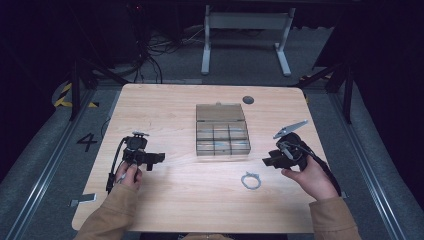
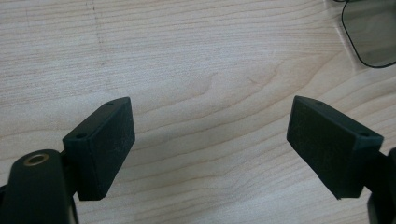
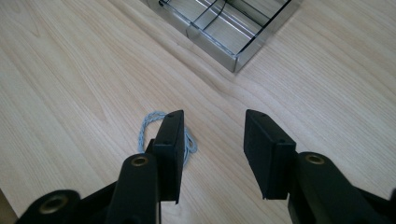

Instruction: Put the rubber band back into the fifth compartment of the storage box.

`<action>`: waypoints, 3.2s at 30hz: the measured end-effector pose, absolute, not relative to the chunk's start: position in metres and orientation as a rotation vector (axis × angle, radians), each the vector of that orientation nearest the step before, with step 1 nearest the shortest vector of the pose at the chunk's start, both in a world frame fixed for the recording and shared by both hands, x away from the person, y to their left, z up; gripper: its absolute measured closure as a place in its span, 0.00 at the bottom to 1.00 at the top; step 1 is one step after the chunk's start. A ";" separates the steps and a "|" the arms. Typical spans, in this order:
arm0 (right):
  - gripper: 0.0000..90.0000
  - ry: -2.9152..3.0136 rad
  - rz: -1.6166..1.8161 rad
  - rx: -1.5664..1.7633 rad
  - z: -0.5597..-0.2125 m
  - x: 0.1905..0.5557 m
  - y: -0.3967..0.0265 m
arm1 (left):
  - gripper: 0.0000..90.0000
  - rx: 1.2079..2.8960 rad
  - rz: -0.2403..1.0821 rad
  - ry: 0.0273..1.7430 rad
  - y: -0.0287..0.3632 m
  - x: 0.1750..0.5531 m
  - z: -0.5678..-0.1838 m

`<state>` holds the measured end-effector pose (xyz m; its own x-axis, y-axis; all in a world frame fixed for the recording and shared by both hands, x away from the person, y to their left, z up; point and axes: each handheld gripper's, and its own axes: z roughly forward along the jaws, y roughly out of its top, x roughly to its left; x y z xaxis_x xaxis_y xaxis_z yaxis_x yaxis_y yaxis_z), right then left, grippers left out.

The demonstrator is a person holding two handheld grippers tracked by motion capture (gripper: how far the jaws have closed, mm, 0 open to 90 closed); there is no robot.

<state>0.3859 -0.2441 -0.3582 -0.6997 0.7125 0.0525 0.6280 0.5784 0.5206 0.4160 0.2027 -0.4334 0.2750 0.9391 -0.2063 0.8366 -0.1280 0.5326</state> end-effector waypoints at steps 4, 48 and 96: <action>0.66 2.654 0.786 1.106 -0.369 0.389 -0.240 | 0.18 1.998 0.237 1.591 0.203 0.417 -0.434; 0.75 2.824 0.581 0.971 -0.431 0.397 -0.202 | 0.18 1.999 0.223 1.593 0.202 0.418 -0.434; 0.94 2.760 0.735 0.945 -0.384 0.383 -0.215 | 0.18 2.001 0.220 1.588 0.201 0.419 -0.434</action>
<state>0.3831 -0.2154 -0.3835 -0.7945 0.6065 0.0310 0.5415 0.6844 0.4882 0.4193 0.2008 -0.4337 0.2813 0.9352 -0.2152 0.8415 -0.1326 0.5238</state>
